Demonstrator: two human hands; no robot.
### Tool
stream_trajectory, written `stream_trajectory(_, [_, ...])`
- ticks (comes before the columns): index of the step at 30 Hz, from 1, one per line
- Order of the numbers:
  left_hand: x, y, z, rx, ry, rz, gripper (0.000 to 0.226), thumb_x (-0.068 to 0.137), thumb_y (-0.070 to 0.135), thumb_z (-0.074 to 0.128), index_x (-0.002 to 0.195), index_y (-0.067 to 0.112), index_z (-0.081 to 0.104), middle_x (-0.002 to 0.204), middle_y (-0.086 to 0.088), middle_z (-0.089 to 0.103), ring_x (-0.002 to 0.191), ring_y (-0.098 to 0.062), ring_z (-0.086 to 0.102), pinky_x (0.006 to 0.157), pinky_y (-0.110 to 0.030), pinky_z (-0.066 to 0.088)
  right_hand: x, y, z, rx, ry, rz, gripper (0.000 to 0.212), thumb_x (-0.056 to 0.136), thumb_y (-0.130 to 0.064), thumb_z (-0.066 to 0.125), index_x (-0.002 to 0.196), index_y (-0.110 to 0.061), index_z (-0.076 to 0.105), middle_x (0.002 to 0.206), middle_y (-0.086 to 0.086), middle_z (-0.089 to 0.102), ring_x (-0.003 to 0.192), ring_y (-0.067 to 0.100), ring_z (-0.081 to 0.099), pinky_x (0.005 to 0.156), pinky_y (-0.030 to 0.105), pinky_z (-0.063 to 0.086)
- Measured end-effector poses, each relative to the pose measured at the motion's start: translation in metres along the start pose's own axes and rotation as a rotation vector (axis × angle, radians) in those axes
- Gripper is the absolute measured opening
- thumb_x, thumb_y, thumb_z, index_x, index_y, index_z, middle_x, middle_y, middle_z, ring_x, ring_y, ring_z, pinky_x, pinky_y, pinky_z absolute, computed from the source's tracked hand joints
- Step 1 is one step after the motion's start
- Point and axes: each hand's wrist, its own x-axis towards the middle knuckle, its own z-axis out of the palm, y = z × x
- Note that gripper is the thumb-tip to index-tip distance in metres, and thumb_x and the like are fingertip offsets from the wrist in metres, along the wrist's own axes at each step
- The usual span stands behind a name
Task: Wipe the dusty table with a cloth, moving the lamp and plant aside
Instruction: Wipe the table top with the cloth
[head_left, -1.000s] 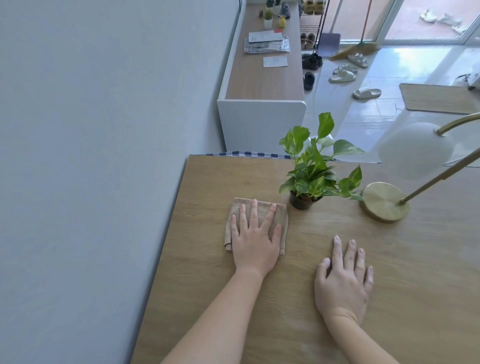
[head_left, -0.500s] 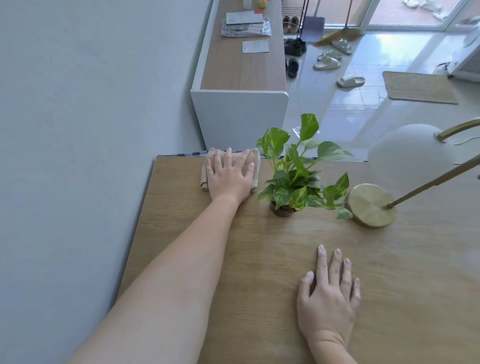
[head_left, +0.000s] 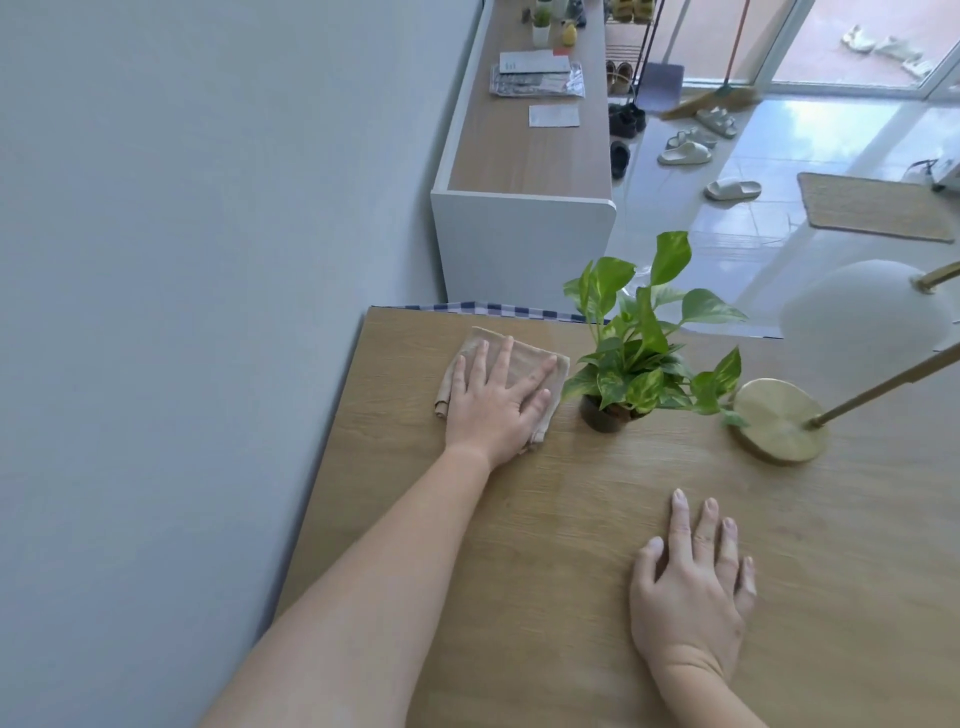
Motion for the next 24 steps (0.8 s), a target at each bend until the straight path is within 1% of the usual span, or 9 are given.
stream_trajectory(4, [-0.047, -0.001, 0.003, 0.019, 0.004, 0.079, 0.05, 0.106, 0.073, 0.001, 0.155, 0.073, -0.006, 0.18, 0.003, -0.009, 0.165, -0.032, -0.016, 0.13, -0.058, -0.01, -0.002, 0.001, -0.004, 0.007, -0.019, -0.007, 0.068, 0.1, -0.047, 0.021, 0.167, -0.038, 0.026, 0.174, -0.001, 0.024, 0.161, 0.023, 0.02, 0.13, 0.047, 0.009])
stream_trajectory(7, [-0.072, -0.007, 0.005, 0.018, -0.007, 0.158, 0.048, 0.108, 0.07, 0.004, 0.155, 0.074, -0.006, 0.18, 0.005, -0.008, 0.165, -0.034, -0.016, 0.13, -0.06, -0.009, -0.004, 0.0, -0.005, 0.027, -0.007, 0.0, 0.064, 0.103, -0.042, 0.026, 0.166, -0.037, 0.028, 0.174, 0.0, 0.027, 0.16, 0.024, 0.022, 0.13, 0.049, 0.011])
stream_trajectory(9, [-0.077, -0.011, 0.003, 0.011, -0.014, 0.18, 0.047, 0.109, 0.07, 0.005, 0.155, 0.075, -0.003, 0.18, 0.006, -0.007, 0.165, -0.034, -0.015, 0.13, -0.061, -0.008, -0.005, -0.002, -0.005, 0.041, 0.003, -0.001, 0.066, 0.1, -0.043, 0.025, 0.165, -0.036, 0.031, 0.173, 0.002, 0.029, 0.159, 0.026, 0.024, 0.129, 0.049, 0.011])
stream_trajectory(13, [-0.074, -0.009, 0.001, 0.0, -0.018, 0.142, 0.047, 0.107, 0.074, 0.005, 0.154, 0.077, 0.003, 0.18, 0.011, -0.003, 0.165, -0.029, -0.015, 0.13, -0.058, -0.011, -0.004, -0.003, -0.003, 0.047, 0.022, -0.007, 0.068, 0.098, -0.045, 0.025, 0.164, -0.034, 0.035, 0.172, 0.004, 0.032, 0.158, 0.027, 0.027, 0.128, 0.05, 0.012])
stream_trajectory(16, [-0.062, -0.007, -0.002, -0.013, -0.024, 0.102, 0.046, 0.106, 0.075, 0.005, 0.152, 0.078, 0.005, 0.179, 0.013, -0.002, 0.165, -0.028, -0.014, 0.13, -0.058, -0.012, -0.004, -0.003, -0.001, 0.04, 0.019, -0.001, 0.068, 0.098, -0.044, 0.026, 0.165, -0.034, 0.035, 0.171, 0.004, 0.033, 0.158, 0.027, 0.027, 0.128, 0.051, 0.014])
stream_trajectory(21, [0.003, -0.002, -0.01, -0.049, -0.025, -0.023, 0.049, 0.106, 0.074, 0.008, 0.155, 0.075, 0.007, 0.18, 0.011, -0.005, 0.165, -0.029, -0.016, 0.129, -0.059, -0.015, -0.003, -0.002, 0.003, 0.033, 0.034, -0.002, 0.066, 0.099, -0.044, 0.027, 0.165, -0.036, 0.028, 0.171, 0.003, 0.032, 0.158, 0.026, 0.027, 0.129, 0.05, 0.015])
stream_trajectory(24, [0.039, -0.002, -0.013, -0.044, -0.024, -0.058, 0.049, 0.106, 0.073, 0.01, 0.155, 0.075, 0.008, 0.18, 0.009, -0.004, 0.165, -0.03, -0.015, 0.129, -0.059, -0.016, -0.003, 0.0, 0.006, 0.03, 0.042, -0.006, 0.066, 0.099, -0.044, 0.028, 0.166, -0.037, 0.028, 0.171, 0.002, 0.032, 0.159, 0.026, 0.028, 0.128, 0.049, 0.015])
